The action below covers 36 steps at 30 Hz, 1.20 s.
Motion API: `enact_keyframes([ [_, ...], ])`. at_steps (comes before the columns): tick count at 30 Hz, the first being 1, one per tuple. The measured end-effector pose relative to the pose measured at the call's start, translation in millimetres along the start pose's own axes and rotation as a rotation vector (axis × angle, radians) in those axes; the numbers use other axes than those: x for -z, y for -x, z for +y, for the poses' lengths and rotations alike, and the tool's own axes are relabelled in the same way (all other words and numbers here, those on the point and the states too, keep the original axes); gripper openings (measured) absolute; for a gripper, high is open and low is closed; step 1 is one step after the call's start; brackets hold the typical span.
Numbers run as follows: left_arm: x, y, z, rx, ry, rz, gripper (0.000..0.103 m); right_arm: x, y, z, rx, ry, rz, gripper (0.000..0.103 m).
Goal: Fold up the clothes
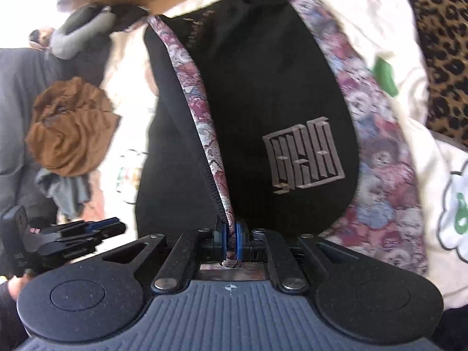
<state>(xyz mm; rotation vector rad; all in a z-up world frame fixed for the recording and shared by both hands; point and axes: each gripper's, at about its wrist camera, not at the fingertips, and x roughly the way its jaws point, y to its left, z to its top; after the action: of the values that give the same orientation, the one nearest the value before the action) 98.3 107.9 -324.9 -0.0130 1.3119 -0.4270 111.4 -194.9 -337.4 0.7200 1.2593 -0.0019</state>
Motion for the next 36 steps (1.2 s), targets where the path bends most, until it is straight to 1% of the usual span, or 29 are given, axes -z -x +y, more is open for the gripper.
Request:
enact_keyframes([
  [4, 12, -4, 13, 0.016, 0.038, 0.004, 0.029, 5, -2, -21, 0.05, -0.026, -0.007, 0.004],
  [10, 27, -4, 22, 0.067, 0.068, 0.005, 0.03, 13, 7, -46, 0.128, -0.046, -0.015, 0.004],
  [16, 37, -14, 18, 0.158, 0.121, 0.013, 0.037, 26, 12, -70, 0.187, -0.096, -0.013, 0.004],
  [19, 42, -27, 12, 0.186, 0.159, 0.048, 0.038, 35, 4, -81, 0.212, -0.106, 0.006, 0.004],
  [21, 46, -38, 10, 0.188, 0.176, 0.071, 0.038, 38, -1, -87, 0.221, -0.122, 0.012, 0.004],
  [23, 52, -46, 9, 0.199, 0.19, 0.091, 0.038, 43, -4, -94, 0.221, -0.135, 0.014, 0.004],
  [25, 58, -52, 11, 0.226, 0.215, 0.108, 0.039, 45, -6, -99, 0.212, -0.141, 0.018, 0.004],
  [26, 60, -55, 12, 0.243, 0.229, 0.114, 0.041, 46, -7, -100, 0.207, -0.141, 0.019, 0.004],
  [28, 62, -60, 13, 0.26, 0.245, 0.117, 0.05, 48, -8, -103, 0.199, -0.142, 0.021, 0.004],
  [29, 63, -64, 13, 0.264, 0.245, 0.126, 0.057, 48, -9, -104, 0.197, -0.142, 0.02, 0.004],
  [30, 63, -69, 12, 0.269, 0.244, 0.138, 0.057, 49, -10, -105, 0.194, -0.141, 0.019, 0.004],
  [32, 64, -73, 13, 0.289, 0.252, 0.14, 0.057, 51, -13, -108, 0.19, -0.15, 0.015, 0.004],
  [34, 63, -72, 16, 0.325, 0.271, 0.142, 0.039, 53, -15, -108, 0.189, -0.156, 0.014, 0.004],
  [35, 63, -70, 17, 0.345, 0.284, 0.146, 0.026, 54, -15, -108, 0.189, -0.158, 0.014, 0.004],
  [36, 62, -68, 18, 0.351, 0.285, 0.147, 0.022, 55, -15, -106, 0.188, -0.154, 0.015, 0.004],
])
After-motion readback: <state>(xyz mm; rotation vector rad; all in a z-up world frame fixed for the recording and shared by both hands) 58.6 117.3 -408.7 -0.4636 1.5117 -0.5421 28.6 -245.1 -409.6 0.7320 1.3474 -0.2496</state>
